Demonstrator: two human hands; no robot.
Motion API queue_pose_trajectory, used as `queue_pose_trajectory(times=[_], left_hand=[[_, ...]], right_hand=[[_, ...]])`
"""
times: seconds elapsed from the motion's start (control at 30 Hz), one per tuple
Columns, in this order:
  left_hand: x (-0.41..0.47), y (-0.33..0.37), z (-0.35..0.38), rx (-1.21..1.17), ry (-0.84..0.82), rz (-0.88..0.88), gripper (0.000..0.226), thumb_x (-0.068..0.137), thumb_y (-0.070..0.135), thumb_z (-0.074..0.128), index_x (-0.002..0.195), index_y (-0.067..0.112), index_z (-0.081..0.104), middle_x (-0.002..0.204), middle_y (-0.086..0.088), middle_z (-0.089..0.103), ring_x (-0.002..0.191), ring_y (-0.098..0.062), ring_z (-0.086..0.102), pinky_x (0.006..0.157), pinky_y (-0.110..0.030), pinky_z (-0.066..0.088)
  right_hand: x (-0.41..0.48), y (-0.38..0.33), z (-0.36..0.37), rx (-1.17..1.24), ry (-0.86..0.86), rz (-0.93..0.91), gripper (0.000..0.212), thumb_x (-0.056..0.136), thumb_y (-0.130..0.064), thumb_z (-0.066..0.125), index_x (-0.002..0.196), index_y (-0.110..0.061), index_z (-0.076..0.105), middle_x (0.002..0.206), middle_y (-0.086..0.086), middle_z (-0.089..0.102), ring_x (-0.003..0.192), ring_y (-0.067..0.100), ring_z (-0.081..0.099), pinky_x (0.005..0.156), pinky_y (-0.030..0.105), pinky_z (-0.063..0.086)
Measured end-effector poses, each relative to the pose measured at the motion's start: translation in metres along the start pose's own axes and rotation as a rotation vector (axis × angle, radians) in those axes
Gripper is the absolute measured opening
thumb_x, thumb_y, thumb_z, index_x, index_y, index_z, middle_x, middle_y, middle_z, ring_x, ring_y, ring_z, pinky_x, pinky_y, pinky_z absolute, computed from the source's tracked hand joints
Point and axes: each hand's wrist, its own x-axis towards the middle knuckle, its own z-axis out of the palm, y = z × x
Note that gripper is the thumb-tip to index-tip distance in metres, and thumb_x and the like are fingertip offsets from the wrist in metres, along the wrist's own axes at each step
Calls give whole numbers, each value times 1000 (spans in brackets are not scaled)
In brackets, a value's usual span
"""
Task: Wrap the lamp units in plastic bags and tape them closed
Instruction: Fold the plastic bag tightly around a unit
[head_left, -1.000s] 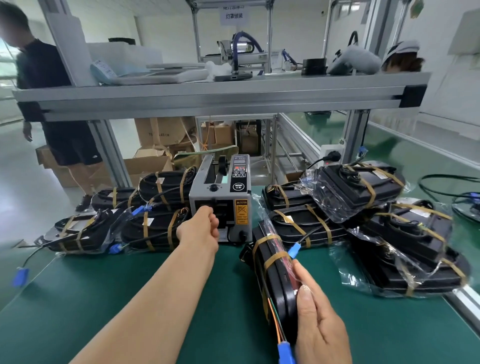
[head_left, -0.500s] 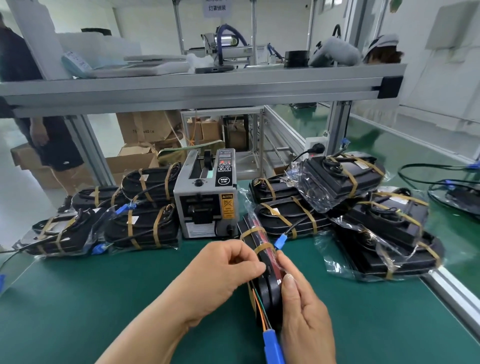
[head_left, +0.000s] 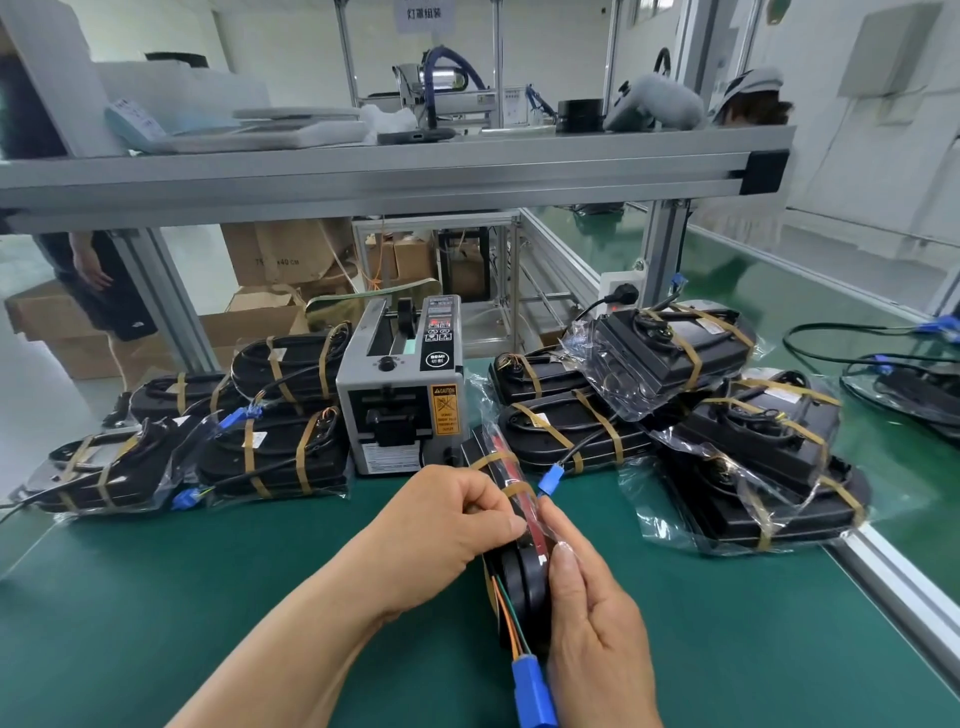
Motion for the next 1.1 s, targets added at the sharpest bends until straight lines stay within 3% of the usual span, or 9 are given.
queue_pose_trajectory(times=[0.3,0.5,0.57,0.67,0.9,1.03,1.1], left_hand=[[1,-3,4,-13,35,16,19,86,27,74,76,12,69,65,3,56,54,-8,41,56,-20,37],[0,-7,7,-2,64,46,14,83,29,77,76,22,68,56,9,49,52,-7,39,52,-17,35],[0,-9,8,-12,88,49,13,81,31,79,77,23,69,58,7,50,54,-8,41,55,-21,37],[-1,-13,12,-60,157,52,16,78,30,82,78,28,66,57,9,44,54,-9,39,56,-25,37],[2,-14,22,-112,260,12,24,68,46,76,73,26,63,52,11,44,50,-10,38,57,-30,39],[2,-16,19,-67,184,28,37,56,59,75,78,33,59,54,14,38,53,-8,34,55,-27,35],[1,-17,15,-53,118,20,46,51,61,77,82,33,58,55,15,38,54,-7,34,54,-23,34]], right_hand=[[3,9,-1,16,-42,-21,41,87,-52,47,124,-53,63,127,-8,70,125,11,61,111,46,43],[3,10,-1,38,-31,-18,42,84,-54,48,123,-53,65,118,-1,70,124,22,62,111,51,43],[3,10,-2,39,-36,-19,41,86,-52,48,124,-52,64,125,2,71,125,18,61,112,49,43],[4,8,-4,11,-48,-27,42,88,-50,46,126,-48,65,127,-11,69,126,7,60,112,44,42],[4,5,-3,21,-49,-23,46,88,-46,46,129,-38,65,129,-17,67,127,3,57,114,41,41],[3,2,-5,-13,-41,-27,45,88,-48,44,128,-41,65,126,-19,68,124,1,59,111,36,44],[2,1,-5,-1,-40,-7,44,87,-51,45,126,-46,66,113,-17,70,115,7,62,109,38,44]])
